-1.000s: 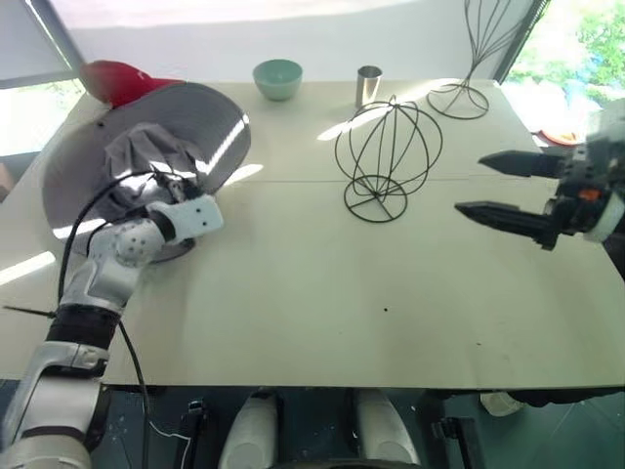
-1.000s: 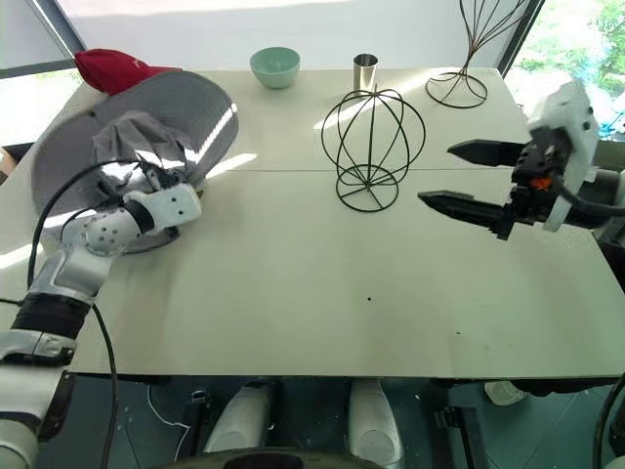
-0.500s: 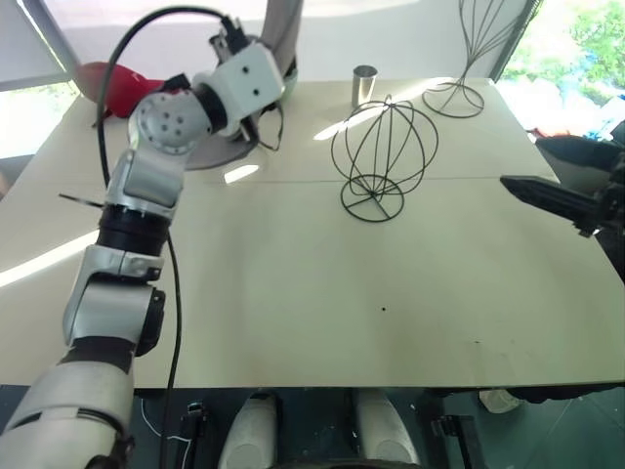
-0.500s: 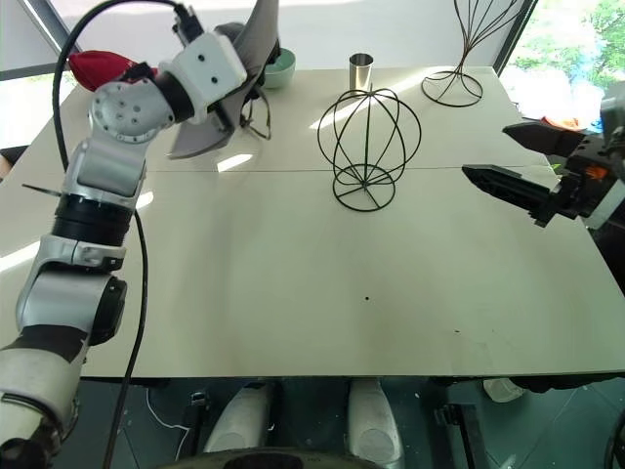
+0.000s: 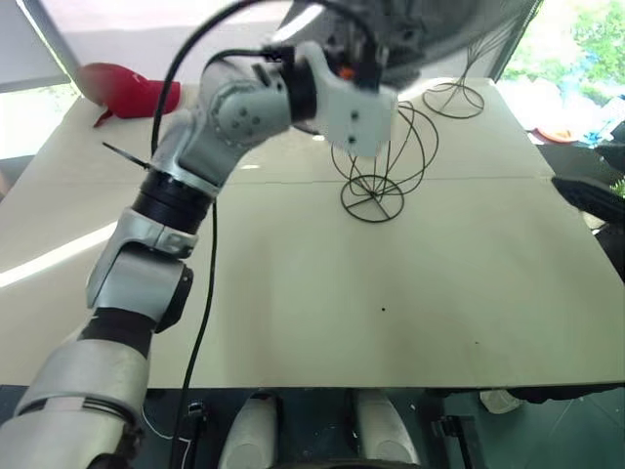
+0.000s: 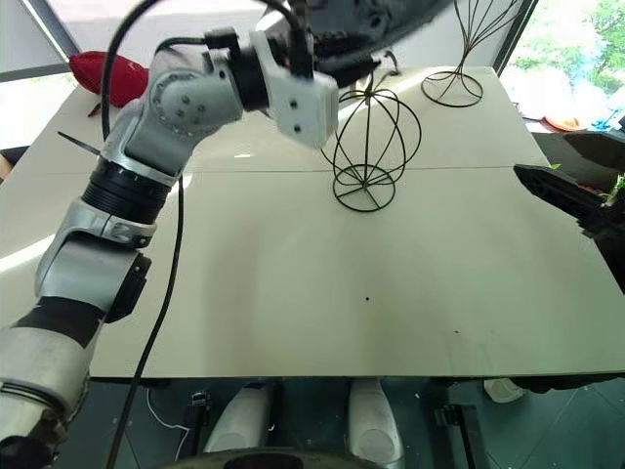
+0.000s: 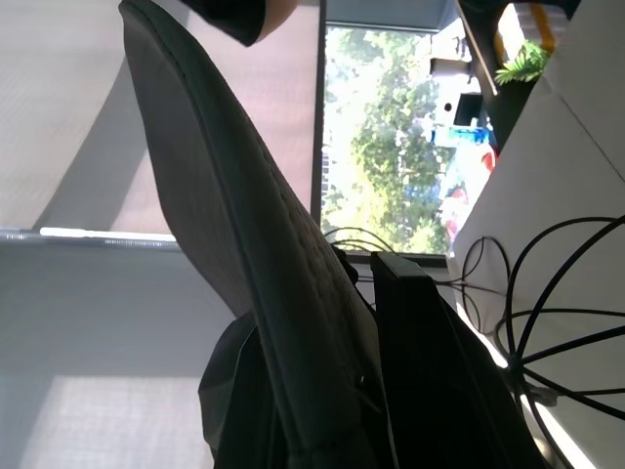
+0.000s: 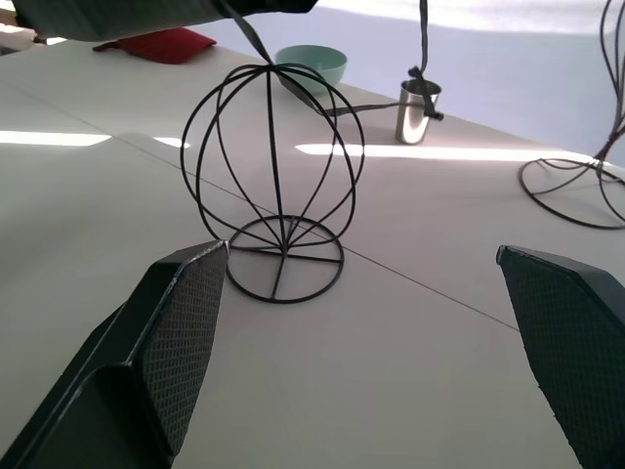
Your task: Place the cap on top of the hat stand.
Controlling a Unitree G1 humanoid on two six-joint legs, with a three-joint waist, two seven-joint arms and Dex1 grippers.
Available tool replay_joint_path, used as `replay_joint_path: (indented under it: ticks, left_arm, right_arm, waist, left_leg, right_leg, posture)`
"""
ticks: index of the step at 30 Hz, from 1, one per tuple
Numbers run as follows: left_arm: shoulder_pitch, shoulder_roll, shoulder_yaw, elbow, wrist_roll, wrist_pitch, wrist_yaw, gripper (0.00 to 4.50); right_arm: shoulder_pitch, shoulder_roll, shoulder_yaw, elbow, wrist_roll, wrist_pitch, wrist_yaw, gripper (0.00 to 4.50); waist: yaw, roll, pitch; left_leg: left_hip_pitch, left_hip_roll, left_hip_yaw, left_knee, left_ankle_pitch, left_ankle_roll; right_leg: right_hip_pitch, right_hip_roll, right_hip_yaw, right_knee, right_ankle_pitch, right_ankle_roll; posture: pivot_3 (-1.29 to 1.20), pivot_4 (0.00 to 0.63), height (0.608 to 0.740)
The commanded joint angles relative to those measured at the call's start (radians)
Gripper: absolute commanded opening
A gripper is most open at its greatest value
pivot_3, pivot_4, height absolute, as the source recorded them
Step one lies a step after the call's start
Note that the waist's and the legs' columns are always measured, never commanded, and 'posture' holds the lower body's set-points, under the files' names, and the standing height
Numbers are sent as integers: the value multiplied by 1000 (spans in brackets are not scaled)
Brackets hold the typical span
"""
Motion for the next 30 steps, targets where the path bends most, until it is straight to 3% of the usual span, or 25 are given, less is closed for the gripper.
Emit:
replay_joint_path:
  ticks: [1,7,11,15,30]
  left_arm:
    - [46,63,2,-20,39,-97,20,249]
    - [112,106,-45,7,243,-279,154,249]
    - [110,143,-80,-14,529,-394,422,249]
    - [110,167,-127,-8,677,-421,571,249]
    - [-98,211,-338,162,1004,-366,978,249]
  right_arm:
    - [25,15,-68,-39,18,0,-12,4500]
    - [39,37,-78,-55,45,6,-49,4500]
    - [39,44,-62,-56,58,2,-72,4500]
    - [32,42,-47,-42,58,-4,-83,4500]
    - [31,33,-9,-33,40,-24,-91,4500]
  waist:
    - [1,0,0]
    - [12,-1,0]
    - [10,-1,0]
    - [9,-1,0]
    - [7,-1,0]
  left_leg:
    - [0,0,0,0,0,0]
    - [0,0,0,1,0,0]
    - [1,0,-1,1,0,0]
    - [1,0,-1,1,0,1]
    - [0,0,0,1,-1,2]
  right_leg:
    - [0,0,0,0,0,0]
    - [2,0,0,-1,0,0]
    - [5,0,-1,-4,1,2]
    - [5,0,-1,-5,1,2]
    - [5,0,-1,-6,1,3]
  posture:
    - [0,150,740]
    - [0,150,740]
    - [0,150,740]
    - [0,150,740]
    - [0,150,740]
